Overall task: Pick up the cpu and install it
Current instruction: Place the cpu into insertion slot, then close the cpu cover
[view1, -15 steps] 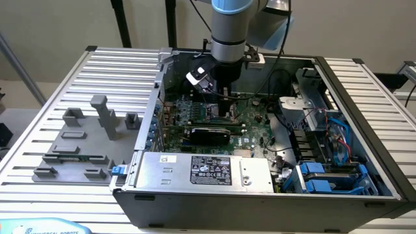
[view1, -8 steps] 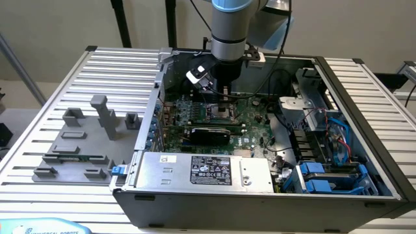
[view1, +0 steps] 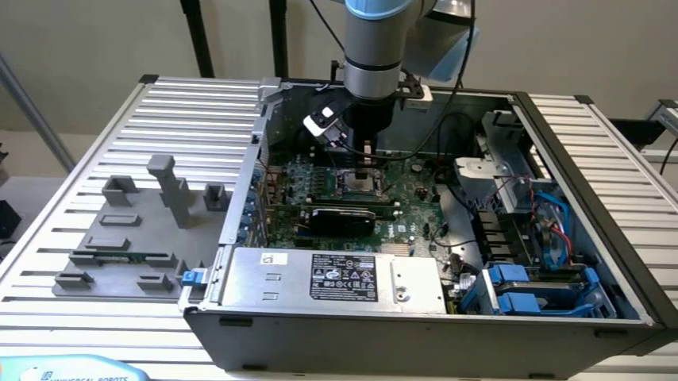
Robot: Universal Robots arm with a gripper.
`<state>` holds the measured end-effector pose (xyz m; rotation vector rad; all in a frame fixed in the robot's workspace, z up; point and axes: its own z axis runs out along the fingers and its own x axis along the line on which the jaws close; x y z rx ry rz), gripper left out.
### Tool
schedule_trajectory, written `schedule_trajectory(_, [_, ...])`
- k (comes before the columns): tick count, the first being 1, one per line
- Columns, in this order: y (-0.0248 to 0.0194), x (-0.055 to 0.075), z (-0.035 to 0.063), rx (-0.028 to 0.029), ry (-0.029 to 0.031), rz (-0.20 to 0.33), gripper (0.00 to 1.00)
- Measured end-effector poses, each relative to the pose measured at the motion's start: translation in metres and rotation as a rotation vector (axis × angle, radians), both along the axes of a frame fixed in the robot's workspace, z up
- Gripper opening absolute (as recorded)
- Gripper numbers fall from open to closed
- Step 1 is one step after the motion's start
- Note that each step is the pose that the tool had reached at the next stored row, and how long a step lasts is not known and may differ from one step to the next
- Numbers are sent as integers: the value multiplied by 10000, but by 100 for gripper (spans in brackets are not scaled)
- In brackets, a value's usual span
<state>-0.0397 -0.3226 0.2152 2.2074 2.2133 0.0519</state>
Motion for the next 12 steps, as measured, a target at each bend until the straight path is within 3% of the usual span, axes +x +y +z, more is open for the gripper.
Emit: schedule_trajectory(12, [0,0,0,0,-1,0,11])
